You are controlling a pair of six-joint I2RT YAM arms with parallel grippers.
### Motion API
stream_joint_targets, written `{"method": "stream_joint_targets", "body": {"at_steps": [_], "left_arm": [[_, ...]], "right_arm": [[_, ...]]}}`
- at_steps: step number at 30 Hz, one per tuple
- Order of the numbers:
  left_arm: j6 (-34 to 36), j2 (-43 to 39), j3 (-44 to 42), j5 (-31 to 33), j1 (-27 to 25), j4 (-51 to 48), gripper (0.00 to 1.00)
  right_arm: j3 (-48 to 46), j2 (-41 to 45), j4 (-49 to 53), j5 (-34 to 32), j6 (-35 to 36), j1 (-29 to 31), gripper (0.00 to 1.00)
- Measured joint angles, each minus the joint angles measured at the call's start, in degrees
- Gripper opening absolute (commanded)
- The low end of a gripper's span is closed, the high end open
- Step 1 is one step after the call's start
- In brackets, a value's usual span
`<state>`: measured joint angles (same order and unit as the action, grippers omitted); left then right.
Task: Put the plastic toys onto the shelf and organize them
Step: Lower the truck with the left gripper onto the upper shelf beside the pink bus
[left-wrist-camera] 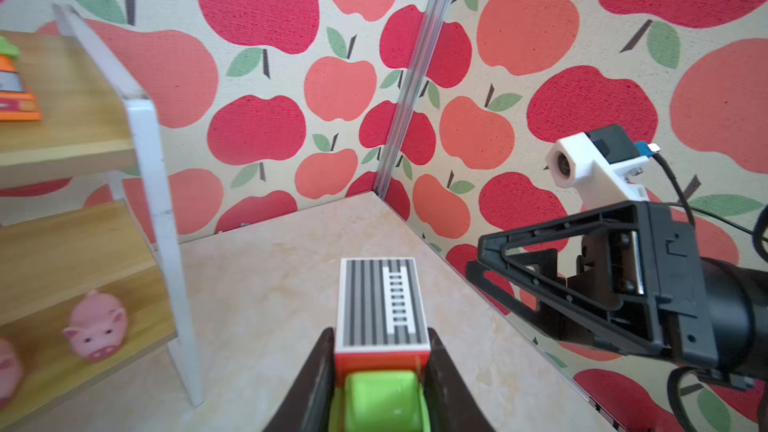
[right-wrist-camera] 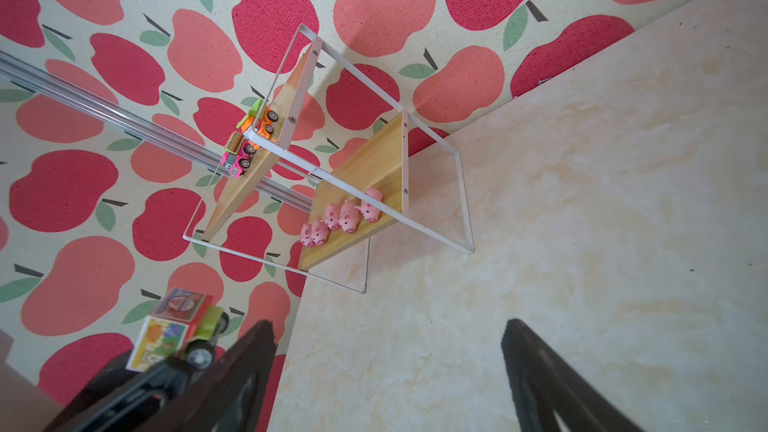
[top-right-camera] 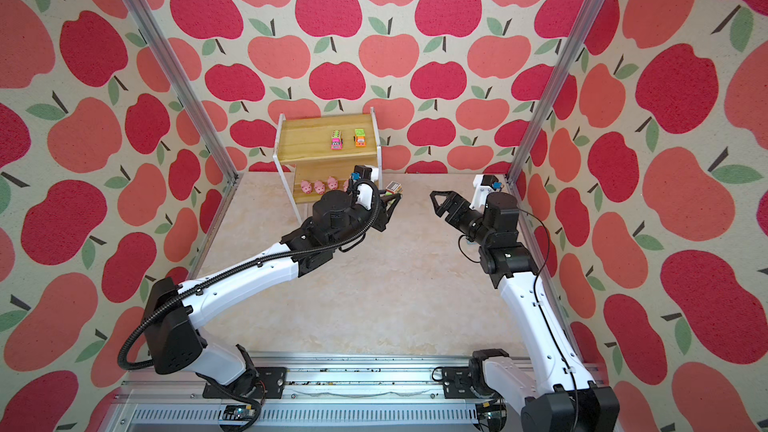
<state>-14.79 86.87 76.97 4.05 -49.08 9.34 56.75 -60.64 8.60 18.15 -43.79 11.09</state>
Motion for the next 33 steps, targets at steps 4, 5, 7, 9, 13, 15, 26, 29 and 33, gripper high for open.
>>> {"method": "stream_joint_targets", "body": {"at_steps": [4,5,7,9,13,15,26,29,33], "left_arm": [[1.6,-2.2,6.6,3.7,4.1,-8.3,0.34],[1.9,-2.5,8.4,4.6,5.3,-10.0,0.34],[2.5,-2.5,11.6,6.2,7.7,-13.0,0.34],[3.1,-2.2,14.4,8.0,9.7,-15.6,0.35],[5.4,0.2,19.8,12.5,12.2,-19.0,0.35],[6.6,2.1,22.3,14.2,13.0,-20.3,0.34],[8.3,11.7,31.1,19.6,19.3,-27.1,0.34],[7.9,12.9,32.7,19.5,20.8,-28.1,0.34],[6.2,14.2,35.0,19.1,22.5,-30.2,0.34]], "right_arm": [[1.4,-1.5,2.8,-2.3,6.1,0.3,0.89],[1.8,-1.8,3.5,-2.9,7.7,0.5,0.89],[2.4,-2.4,4.3,-3.6,10.6,1.4,0.89],[2.8,-2.9,5.0,-4.1,13.0,2.7,0.88],[3.3,-4.5,5.9,-4.7,16.9,5.3,0.88],[3.4,-5.3,6.4,-4.9,18.5,6.5,0.88],[5.3,-6.9,8.1,-6.9,26.4,11.2,0.88],[5.3,-6.9,8.1,-7.2,27.5,11.3,0.88],[5.3,-6.9,8.0,-7.6,28.4,11.3,0.88]]}}
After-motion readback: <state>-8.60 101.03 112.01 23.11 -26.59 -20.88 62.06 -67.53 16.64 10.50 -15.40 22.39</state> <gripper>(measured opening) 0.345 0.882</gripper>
